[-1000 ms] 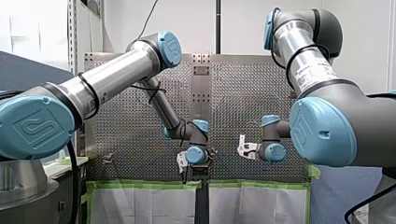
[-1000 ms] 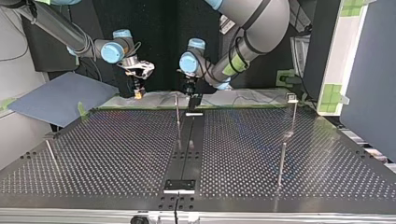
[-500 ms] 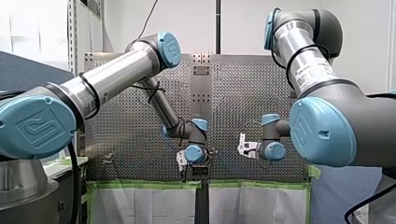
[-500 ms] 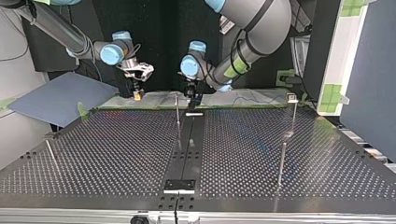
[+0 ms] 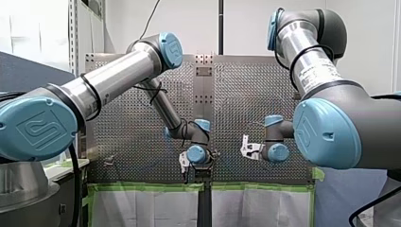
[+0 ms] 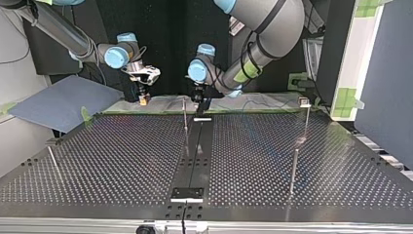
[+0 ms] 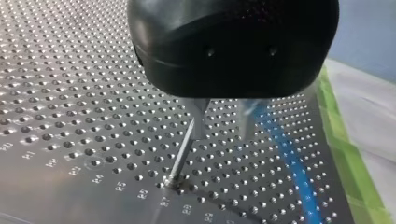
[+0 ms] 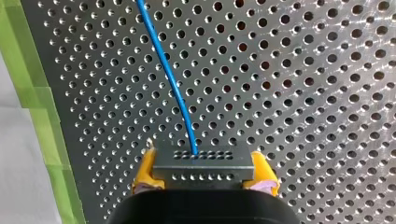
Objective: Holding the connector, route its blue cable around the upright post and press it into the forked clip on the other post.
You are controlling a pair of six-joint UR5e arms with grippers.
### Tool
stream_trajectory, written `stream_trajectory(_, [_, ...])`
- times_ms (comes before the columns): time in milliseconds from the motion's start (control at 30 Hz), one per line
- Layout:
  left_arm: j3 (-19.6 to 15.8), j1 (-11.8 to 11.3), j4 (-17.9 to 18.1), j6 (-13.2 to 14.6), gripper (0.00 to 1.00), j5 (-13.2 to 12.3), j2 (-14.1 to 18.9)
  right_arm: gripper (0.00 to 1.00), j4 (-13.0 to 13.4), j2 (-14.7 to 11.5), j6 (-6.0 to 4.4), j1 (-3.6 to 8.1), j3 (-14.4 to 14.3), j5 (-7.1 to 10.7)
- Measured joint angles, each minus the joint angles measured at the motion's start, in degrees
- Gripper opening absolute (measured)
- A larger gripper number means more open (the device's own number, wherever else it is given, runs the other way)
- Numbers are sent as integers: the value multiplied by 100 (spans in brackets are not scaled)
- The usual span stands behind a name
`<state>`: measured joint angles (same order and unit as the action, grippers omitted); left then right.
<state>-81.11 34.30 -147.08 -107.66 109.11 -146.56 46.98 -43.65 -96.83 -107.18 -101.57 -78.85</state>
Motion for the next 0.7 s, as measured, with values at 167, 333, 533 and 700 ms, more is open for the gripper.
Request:
stream_trajectory(167, [1,0,-157,110,100,27,1,0,-8,0,0,-9,0,0])
stream_trajectory(333, [1,0,-364,236,100,65,5,0,-18,-1,4,-16,0,0])
stream_trajectory(533, [1,11,-588,349,100,59,12,0,-23,0,4,-18,0,0])
stream_trajectory(700, [-2,65,-623,477,100,76,44,0,-36,0,3,-17,0,0])
